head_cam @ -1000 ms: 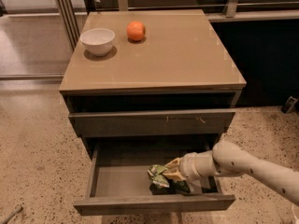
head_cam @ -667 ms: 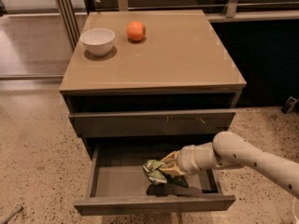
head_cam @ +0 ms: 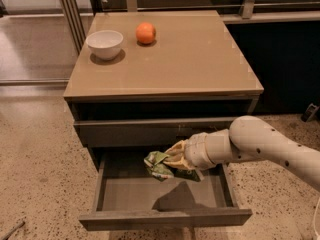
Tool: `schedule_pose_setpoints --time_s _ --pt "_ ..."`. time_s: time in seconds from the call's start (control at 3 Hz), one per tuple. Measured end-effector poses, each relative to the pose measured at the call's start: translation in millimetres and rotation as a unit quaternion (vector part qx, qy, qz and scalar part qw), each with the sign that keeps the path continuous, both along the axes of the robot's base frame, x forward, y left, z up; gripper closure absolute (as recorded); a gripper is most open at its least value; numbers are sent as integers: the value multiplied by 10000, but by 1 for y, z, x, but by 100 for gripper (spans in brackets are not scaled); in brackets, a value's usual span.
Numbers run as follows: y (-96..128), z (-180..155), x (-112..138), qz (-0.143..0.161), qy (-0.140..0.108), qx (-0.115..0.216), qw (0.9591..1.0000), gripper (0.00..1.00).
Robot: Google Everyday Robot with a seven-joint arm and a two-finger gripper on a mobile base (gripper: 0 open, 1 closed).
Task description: Pick green jalapeno chip bag from middle drawer and place on counter
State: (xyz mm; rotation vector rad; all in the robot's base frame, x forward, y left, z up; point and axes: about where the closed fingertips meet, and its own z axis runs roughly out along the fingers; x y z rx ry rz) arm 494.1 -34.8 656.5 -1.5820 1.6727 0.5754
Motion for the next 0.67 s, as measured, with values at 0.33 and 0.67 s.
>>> schedule_pose_setpoints --time_s 0.33,0.67 --pt "0 0 0 0 0 0 10000 100" --pt "-6 25 4 -181 53 286 9994 100"
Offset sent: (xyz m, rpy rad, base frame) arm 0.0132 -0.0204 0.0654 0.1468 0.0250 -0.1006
